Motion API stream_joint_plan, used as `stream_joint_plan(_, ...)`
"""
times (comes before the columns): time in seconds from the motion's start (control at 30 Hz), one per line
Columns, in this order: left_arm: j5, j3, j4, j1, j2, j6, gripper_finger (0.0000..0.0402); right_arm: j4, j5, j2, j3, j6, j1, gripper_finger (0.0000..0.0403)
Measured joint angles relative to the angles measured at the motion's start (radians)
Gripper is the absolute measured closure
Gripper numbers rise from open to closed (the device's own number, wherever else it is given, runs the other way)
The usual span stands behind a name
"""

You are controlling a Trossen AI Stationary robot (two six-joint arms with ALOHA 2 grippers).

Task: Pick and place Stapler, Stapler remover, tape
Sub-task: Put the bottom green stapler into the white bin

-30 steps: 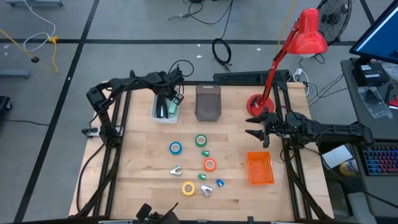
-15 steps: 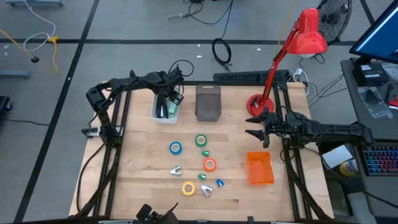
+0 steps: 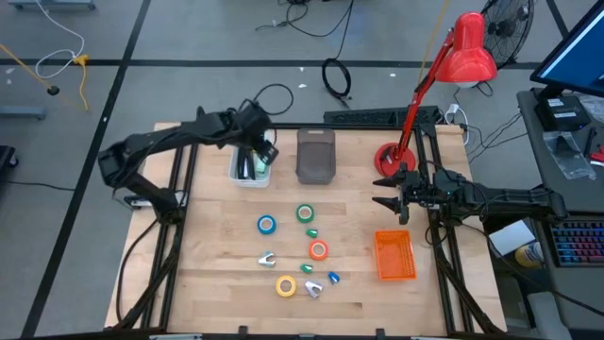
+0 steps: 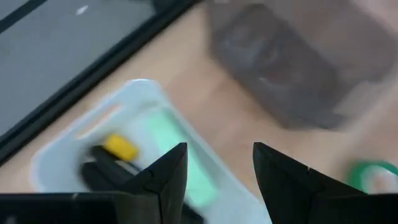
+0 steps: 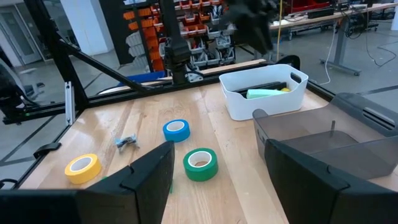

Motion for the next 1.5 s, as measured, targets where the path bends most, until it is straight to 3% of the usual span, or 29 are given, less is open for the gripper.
stream_joint_plan(0.37,-0.008,0.0,-0.029,-0.399,-0.054,-0.061,0.0215,0.0,0.0,0.0,0.0,0.0,0.0,0.0161)
stream_joint_plan(0.73,-0.186,0.001,0.06,-0.713,-0.013,-0.258,0.0215,0.0,0.0,0.0,0.0,0.0,0.0,0.0161)
stream_joint_plan(1.07,-0.176,0.001,0.201,-0.757,0.123,-0.179,0.0215,-0.001,0.0,0.0,0.0,0.0,0.0,0.0161)
stream_joint_plan(1.33,-0.014,0.001,0.271,-0.727,0.196,-0.027,0.0215,0.0,0.0,0.0,0.0,0.0,0.0,0.0161)
stream_joint_plan(1.5,0.008,0.001,0.272,-0.76,0.218,0.096,0.0215,-0.001,0.0,0.0,0.0,0.0,0.0,0.0161)
